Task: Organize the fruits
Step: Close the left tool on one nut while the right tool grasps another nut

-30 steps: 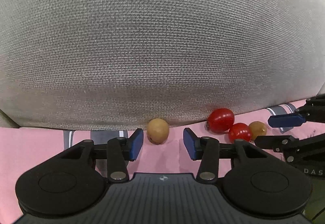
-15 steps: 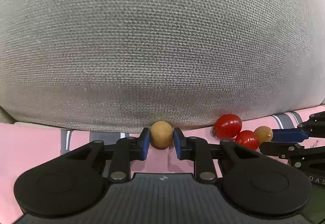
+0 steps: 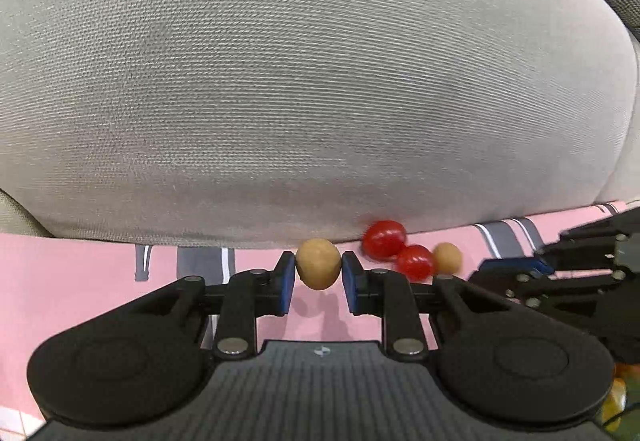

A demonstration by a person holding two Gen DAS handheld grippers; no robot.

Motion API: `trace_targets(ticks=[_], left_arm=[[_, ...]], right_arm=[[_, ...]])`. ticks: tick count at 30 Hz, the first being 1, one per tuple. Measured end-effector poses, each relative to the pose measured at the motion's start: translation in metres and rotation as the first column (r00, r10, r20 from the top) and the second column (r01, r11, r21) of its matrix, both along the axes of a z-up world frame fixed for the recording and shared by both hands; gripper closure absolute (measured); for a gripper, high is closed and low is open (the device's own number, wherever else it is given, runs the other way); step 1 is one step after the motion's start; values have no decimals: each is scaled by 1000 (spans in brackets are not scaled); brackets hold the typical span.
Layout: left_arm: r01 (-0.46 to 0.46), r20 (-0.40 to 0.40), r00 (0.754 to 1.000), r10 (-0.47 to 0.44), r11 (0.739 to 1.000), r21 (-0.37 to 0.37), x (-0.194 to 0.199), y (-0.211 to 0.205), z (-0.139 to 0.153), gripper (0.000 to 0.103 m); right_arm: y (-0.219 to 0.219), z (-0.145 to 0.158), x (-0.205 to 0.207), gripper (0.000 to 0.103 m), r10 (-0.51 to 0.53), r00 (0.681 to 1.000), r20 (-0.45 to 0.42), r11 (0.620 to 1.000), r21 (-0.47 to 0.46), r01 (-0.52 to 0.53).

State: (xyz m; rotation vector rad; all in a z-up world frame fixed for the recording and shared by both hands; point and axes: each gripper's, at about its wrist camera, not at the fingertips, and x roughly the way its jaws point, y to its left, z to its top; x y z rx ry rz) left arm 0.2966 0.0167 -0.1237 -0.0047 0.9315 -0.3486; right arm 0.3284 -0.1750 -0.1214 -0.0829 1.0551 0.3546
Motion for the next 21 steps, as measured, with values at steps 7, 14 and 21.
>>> trace_targets(ticks=[7, 14, 21], left_arm=[[-10, -12, 1000, 9, 1000, -22, 3, 7, 6, 75], [-14, -11, 1000, 14, 999, -35, 1, 7, 9, 75], [-13, -5, 1000, 13, 999, -41, -5, 5, 18, 75]], right_arm=[[2, -4, 13, 83, 45, 999, 1, 998, -35, -45], [13, -17, 32, 71, 127, 990, -56, 989, -69, -131], [16, -33, 40, 79, 122, 990, -72, 990, -69, -127]])
